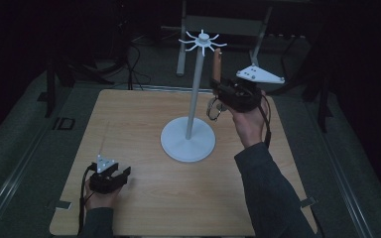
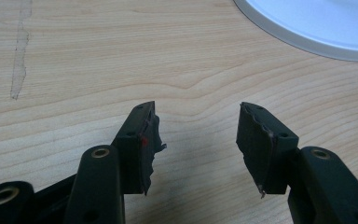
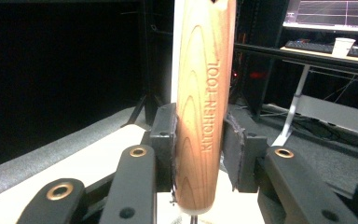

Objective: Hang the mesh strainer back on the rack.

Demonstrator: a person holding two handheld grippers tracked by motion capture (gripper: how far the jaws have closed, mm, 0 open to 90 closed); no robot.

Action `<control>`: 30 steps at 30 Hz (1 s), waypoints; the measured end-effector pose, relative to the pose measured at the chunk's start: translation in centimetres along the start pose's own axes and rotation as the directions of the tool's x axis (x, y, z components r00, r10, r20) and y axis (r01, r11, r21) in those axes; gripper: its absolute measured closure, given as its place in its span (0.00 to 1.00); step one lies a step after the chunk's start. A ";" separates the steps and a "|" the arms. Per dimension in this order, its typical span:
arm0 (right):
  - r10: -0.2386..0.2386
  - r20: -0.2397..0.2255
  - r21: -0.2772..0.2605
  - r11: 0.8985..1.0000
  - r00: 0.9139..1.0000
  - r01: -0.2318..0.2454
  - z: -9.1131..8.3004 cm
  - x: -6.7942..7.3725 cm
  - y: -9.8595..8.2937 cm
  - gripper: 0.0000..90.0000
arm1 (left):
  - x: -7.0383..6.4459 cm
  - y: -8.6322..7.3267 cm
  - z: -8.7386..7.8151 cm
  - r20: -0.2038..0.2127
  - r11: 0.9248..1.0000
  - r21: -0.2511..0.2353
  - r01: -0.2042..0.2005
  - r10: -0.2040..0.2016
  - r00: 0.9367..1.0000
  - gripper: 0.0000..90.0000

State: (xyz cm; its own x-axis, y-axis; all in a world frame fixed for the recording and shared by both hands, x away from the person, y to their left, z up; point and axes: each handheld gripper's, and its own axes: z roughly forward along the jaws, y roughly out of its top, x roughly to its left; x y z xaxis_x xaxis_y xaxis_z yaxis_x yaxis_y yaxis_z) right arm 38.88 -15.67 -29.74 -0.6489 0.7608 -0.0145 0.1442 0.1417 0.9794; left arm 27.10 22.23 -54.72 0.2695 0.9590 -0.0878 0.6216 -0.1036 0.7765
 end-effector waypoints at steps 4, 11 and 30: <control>-0.002 -0.004 -0.003 1.000 1.000 0.002 -0.1 0.1 0.1 0.71 | 0.0 0.0 0.0 0.000 1.000 -0.001 0.002 -0.002 1.000 0.53; -0.026 -0.009 -0.004 1.000 1.000 0.026 -0.4 0.4 0.0 0.62 | 0.0 0.0 0.0 0.000 1.000 -0.001 0.000 0.000 1.000 0.53; -0.015 0.013 0.025 1.000 1.000 0.015 -1.4 -0.2 -1.0 0.47 | -0.1 0.0 0.1 0.001 1.000 -0.002 0.001 -0.001 1.000 0.53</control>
State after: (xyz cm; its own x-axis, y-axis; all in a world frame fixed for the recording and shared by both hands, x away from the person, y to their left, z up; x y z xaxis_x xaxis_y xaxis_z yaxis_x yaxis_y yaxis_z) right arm 37.82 -16.86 -30.41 -0.6413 0.7666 -0.0317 0.1531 0.1683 0.9738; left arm 27.15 22.14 -54.75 0.2696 0.9588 -0.0897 0.6202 -0.1016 0.7779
